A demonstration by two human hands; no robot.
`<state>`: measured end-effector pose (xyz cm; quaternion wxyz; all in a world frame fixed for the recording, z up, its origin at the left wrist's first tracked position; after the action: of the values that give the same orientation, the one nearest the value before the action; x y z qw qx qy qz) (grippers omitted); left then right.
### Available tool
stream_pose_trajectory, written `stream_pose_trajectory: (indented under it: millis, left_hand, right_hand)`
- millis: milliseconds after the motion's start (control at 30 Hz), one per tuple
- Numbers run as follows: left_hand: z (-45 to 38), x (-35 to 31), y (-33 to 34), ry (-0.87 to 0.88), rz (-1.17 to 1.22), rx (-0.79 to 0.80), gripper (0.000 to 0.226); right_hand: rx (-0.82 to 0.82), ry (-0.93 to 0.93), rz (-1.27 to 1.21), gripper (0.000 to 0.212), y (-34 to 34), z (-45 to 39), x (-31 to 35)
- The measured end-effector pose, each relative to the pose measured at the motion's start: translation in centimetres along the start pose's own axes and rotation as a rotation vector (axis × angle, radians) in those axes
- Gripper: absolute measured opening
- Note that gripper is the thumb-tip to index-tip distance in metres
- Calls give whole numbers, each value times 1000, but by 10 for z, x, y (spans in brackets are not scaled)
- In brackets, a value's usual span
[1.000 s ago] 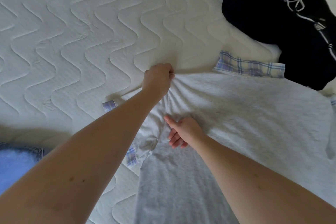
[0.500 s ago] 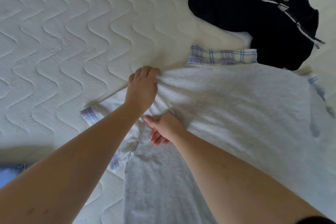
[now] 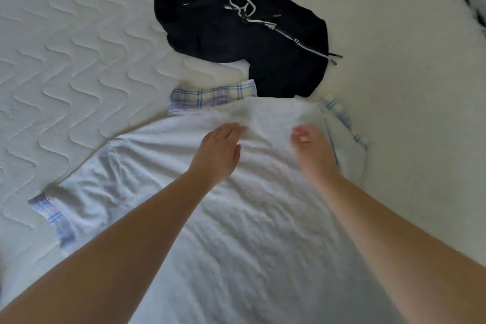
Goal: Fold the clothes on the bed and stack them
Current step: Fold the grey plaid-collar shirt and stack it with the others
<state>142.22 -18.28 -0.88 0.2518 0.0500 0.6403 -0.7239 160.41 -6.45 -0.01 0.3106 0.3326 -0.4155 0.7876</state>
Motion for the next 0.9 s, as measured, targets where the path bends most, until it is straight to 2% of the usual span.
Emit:
stream_pose_trajectory:
  millis: [67,133,233,300,367,433,533,600,667,733,833,900]
  left_hand:
    - [-21,-24,5,18,-23,34,51]
    - [-42,-44,8,36,-54,53,53]
    - [-73,-75,12,86,-80,64,53]
    - [-93,-94,14,157,-117,43,52]
    - [-115,-110,18,190,-188,42,50]
    - [-135,-122,21,120,-282,106,53]
    - [-160,-142,23,-22,-339,249,66]
    - [-174,-157,25,-36,-337,369,67]
    - [-184,-172,26,-18,-320,482,56]
    - [-193,-186,30,26,-287,553,36]
    - [-200,-205,38,95,-188,529,25]
    - [-202,-218,43,97,8,463,19]
  right_hand:
    - [-240,-63,118,32,-41,-24,-14]
    - [-350,-27,263,45,-71,-48,-25]
    - [-179,123,418,58,-91,-72,-40]
    - [-100,130,499,58,-96,-80,-44]
    - [-5,121,542,43,-97,-84,-43]
    - [112,91,592,27,-98,-83,-41]
    - [67,-1,458,31,-110,-73,-43]
    - [-3,-34,347,26,-125,-63,-49]
    - [-50,-65,310,25,-140,-52,-58]
    - [-86,-45,262,23,-153,-44,-71]
    - [-151,67,107,22,-172,-39,-91]
    - [-139,145,90,24,-183,-37,-104]
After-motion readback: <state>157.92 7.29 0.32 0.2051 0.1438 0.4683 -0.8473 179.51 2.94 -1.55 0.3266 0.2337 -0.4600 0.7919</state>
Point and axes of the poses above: each hand's wrist, its own z-axis away from the middle knuckle, its own y-axis out of the palm, x = y × z, the point moved 1 cm from there along -z, towards the middle knuckle, and after that the axes turned 1 degree about -z, right-handed, at the moved point
